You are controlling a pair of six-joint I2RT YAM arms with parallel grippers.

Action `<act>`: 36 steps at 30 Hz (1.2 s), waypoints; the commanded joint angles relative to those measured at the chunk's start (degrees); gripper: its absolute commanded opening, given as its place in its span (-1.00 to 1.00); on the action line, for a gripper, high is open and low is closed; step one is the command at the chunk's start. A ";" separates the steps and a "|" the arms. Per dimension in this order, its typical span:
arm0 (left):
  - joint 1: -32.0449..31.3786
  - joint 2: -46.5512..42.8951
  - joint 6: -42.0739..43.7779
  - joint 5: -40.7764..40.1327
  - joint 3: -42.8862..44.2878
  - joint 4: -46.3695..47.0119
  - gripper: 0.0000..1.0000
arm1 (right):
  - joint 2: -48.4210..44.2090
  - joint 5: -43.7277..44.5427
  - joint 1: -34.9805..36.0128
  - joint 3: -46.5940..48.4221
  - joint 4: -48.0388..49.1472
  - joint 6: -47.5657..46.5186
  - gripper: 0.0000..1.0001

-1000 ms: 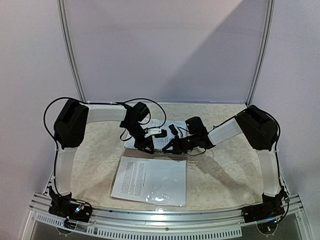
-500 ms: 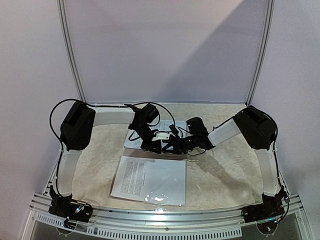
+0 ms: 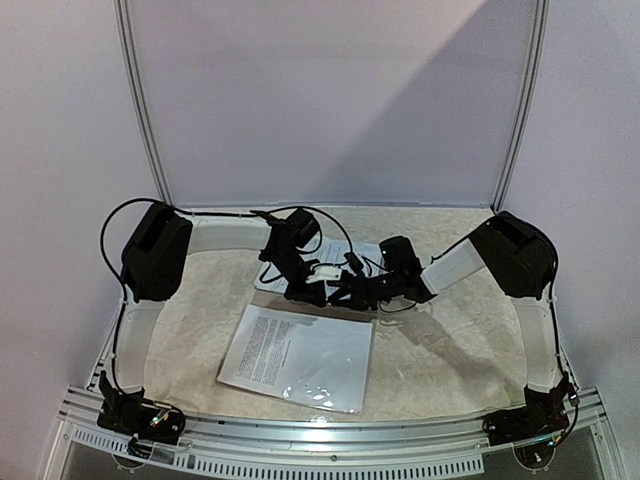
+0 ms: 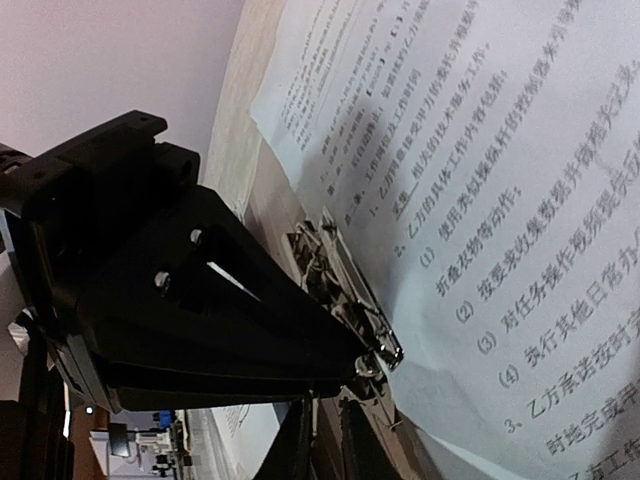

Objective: Put the files into the folder
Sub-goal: Clamp the folder with files in the spring clip on the folder.

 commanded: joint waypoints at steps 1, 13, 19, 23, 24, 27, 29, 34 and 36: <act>-0.29 2.74 -0.18 -2.68 -1.82 -1.79 -1.00 | 2.16 -1.96 -0.76 -5.52 -0.43 8.30 -0.74; -0.29 2.88 0.74 -1.71 -1.47 -2.49 -1.00 | 1.11 -1.56 -1.17 -4.83 6.94 16.18 -0.81; -0.29 2.93 0.95 -2.35 -1.41 -2.34 -1.00 | 2.62 -1.16 -1.23 -3.37 5.31 16.54 -0.90; -0.36 3.29 1.60 -2.12 -0.28 -4.27 -0.93 | 2.41 0.48 -1.25 -2.85 0.67 14.78 -1.00; -0.38 3.37 1.86 -1.74 0.67 -5.48 -0.82 | 2.39 1.43 -1.40 -2.36 -2.03 13.78 -1.00; -0.29 2.51 1.61 -0.05 3.40 -7.97 -0.54 | 2.75 3.81 -1.85 -1.74 -7.59 10.20 -1.00; -0.29 1.62 1.14 0.70 4.79 -9.20 -0.38 | 3.16 5.10 -2.00 -1.76 -10.84 8.64 -1.00; -0.08 1.02 0.57 3.28 10.28 -15.49 -0.25 | 3.61 4.55 -2.09 -2.65 -13.15 6.37 -1.00; 0.33 0.15 -0.22 4.78 10.89 -16.21 -0.22 | 3.72 4.58 -2.15 -2.56 -14.19 5.69 -1.00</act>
